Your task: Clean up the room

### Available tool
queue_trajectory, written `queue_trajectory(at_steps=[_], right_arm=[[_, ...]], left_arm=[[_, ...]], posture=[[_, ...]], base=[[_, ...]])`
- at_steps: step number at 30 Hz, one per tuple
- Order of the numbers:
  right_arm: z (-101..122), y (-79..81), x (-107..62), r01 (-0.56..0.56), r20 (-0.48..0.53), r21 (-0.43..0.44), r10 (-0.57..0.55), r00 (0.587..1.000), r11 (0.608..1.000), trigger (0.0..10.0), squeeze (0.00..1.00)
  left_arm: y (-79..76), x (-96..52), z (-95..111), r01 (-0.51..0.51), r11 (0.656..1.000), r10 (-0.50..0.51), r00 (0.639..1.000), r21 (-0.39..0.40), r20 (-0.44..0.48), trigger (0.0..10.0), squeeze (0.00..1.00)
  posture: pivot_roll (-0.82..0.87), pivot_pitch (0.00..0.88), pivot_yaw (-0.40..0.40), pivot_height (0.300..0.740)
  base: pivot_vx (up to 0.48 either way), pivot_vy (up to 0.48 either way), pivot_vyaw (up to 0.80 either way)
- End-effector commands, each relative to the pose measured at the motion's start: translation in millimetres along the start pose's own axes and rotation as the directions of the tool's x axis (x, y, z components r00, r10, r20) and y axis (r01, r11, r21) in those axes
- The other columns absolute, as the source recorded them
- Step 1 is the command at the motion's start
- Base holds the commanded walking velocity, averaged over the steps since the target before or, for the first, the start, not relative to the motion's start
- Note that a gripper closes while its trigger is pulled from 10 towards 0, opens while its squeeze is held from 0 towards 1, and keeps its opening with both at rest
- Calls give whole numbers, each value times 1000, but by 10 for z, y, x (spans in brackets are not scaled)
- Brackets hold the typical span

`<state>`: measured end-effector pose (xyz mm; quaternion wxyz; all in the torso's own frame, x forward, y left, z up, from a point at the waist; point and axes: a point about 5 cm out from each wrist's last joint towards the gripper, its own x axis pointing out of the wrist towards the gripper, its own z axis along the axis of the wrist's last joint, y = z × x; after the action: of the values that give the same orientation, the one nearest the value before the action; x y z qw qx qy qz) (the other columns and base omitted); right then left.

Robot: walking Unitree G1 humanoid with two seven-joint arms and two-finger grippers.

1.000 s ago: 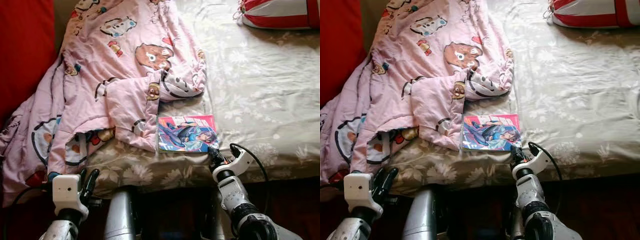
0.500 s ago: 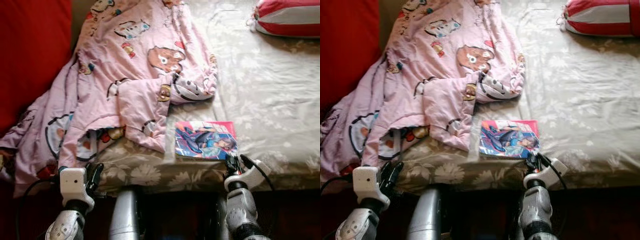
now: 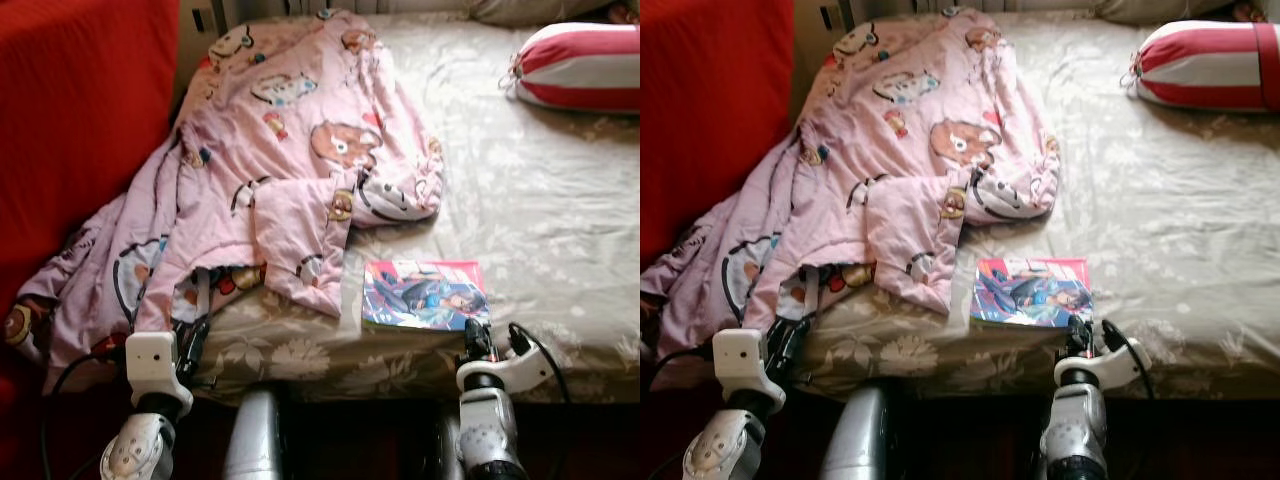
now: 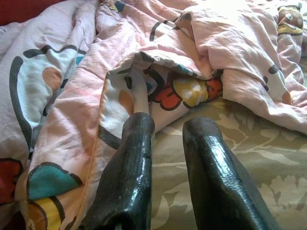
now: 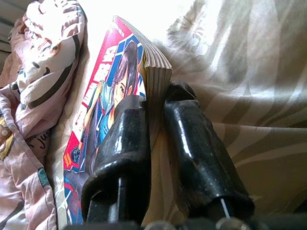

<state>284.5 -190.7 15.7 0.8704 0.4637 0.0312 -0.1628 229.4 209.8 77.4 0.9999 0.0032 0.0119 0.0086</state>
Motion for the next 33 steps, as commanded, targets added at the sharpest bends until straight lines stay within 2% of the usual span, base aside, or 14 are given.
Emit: queue_trajectory(at_steps=[1,5,7,12,13,14,15,16,17,18,19,20,27,33], right_arm=[[153,-102,-26,49,85,-36,-46,995,998,0,0],[254,-101,9,81,103,-135,-68,992,988,0,0],[269,-111,20,95,95,-152,-81,992,984,10000,0],[245,-179,2,122,77,-150,-111,991,981,10000,271],[233,-184,-6,124,74,-152,-114,991,980,10000,651],[226,-186,-10,126,72,-155,-116,991,980,10000,643],[224,-187,-11,126,71,-154,-116,991,980,4353,624],[224,-187,-11,126,71,-154,-116,991,980,4353,624],[214,-176,-8,112,64,-135,-104,993,985,0,620],[209,-160,-2,98,56,-145,-91,994,985,4196,616],[208,-156,-1,96,54,-151,-89,995,984,4196,616],[206,-155,3,99,50,-164,-92,995,981,10000,329],[188,-199,-6,118,38,-176,-113,993,977,10000,0],[164,-148,16,82,22,-187,-80,997,979,10000,0]], left_arm=[[40,-17,-26,-15,1000,15,1000,22,-7,10000,0],[52,-18,-35,-18,1000,18,1000,24,-5,10000,0],[51,-13,-41,-17,1000,17,1000,24,-5,10000,0],[19,-2,-50,-10,1000,10,1000,20,-3,10000,0],[17,-8,-55,-10,1000,10,1000,19,-3,10000,0],[17,-16,-60,-10,1000,10,1000,18,-4,10000,0],[18,-20,-62,-11,1000,11,1000,18,-4,10000,0],[18,-20,-62,-11,1000,11,1000,18,-4,10000,0],[21,-23,-67,-11,1000,11,1000,18,-4,10000,0],[24,-25,-70,-11,1000,11,1000,18,-5,10000,0],[25,-25,-71,-11,1000,11,1000,19,-5,10000,0],[26,-26,-73,-11,1000,11,1000,19,-6,10000,0],[25,-35,-78,-12,1000,12,1000,20,-8,10000,0],[29,-42,-75,-12,1000,12,1000,22,-10,10000,0]], posture=[[175,74,28,552],[170,73,28,552],[167,72,28,552],[169,68,24,552],[170,66,24,552],[170,66,24,552],[171,65,23,552],[171,65,23,552],[170,64,23,552],[170,64,23,552],[169,65,23,552],[169,66,22,552],[173,70,22,552],[173,75,26,552]], base=[[0,0,0],[0,0,0],[0,0,0],[0,0,0],[0,0,0],[0,0,0],[0,0,0],[0,0,0],[0,0,0],[0,0,0],[0,0,0],[0,0,0],[0,0,0],[0,0,0]])
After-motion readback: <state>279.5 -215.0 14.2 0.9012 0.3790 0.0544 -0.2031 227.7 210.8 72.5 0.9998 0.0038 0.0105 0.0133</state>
